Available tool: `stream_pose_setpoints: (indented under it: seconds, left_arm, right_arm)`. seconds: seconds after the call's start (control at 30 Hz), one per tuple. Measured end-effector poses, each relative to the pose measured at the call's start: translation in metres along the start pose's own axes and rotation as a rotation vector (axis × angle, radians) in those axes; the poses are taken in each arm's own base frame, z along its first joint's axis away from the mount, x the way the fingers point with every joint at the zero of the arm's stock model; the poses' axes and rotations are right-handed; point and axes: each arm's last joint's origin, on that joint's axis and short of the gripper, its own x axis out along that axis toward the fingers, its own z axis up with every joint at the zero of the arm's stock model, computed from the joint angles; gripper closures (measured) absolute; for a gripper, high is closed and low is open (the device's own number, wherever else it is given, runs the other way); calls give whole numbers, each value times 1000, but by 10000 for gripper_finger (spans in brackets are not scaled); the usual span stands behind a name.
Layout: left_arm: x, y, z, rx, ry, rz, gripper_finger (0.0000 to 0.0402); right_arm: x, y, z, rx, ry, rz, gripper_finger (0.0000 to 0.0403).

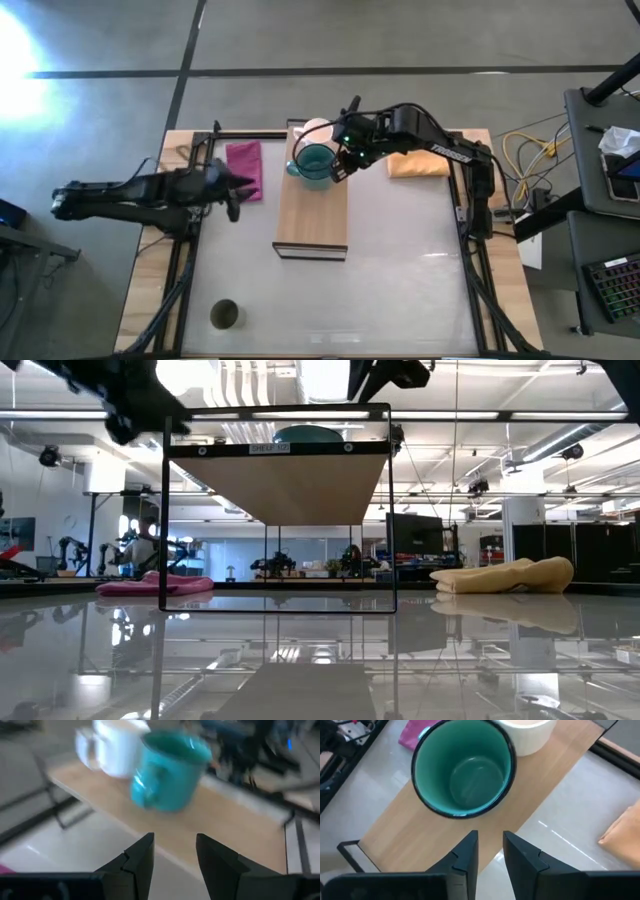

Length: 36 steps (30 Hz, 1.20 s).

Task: Stack small to large cups/mugs on shelf
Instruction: Put the gray cup on the shelf

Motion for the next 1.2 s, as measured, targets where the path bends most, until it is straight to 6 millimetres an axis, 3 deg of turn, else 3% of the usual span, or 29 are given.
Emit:
stream_pose_setpoints:
  seconds: [0.13,0.23,0.5,0.67,0.87,0.97,1.03,1.13,1.2]
  left_arm:
    - [13,3,-4,46,152,-182,269]
    - [11,2,-6,34,220,-343,269]
    - [-28,9,-11,1,398,-350,269]
    - [-65,12,-9,-103,416,-426,269]
    - [-95,16,-5,-173,363,-532,269]
    - [-95,11,-1,-173,362,-602,269]
    - [-93,1,9,-172,296,-737,269]
    - [-84,-17,27,-162,184,-905,269]
    - [-75,-26,29,-145,219,-924,269]
  right_arm:
    - [-1,5,-9,-7,28,-16,328]
    - [-2,9,-19,-6,68,-40,328]
    - [-2,30,-41,-20,71,-42,314]
    - [1,40,-54,-16,62,-62,304]
    - [8,50,-71,-11,83,-79,278]
    - [11,54,-78,-30,94,-82,262]
    - [13,58,-82,-40,93,-73,253]
    - [13,63,-83,-53,67,-52,243]
    - [13,66,-83,-61,49,-24,238]
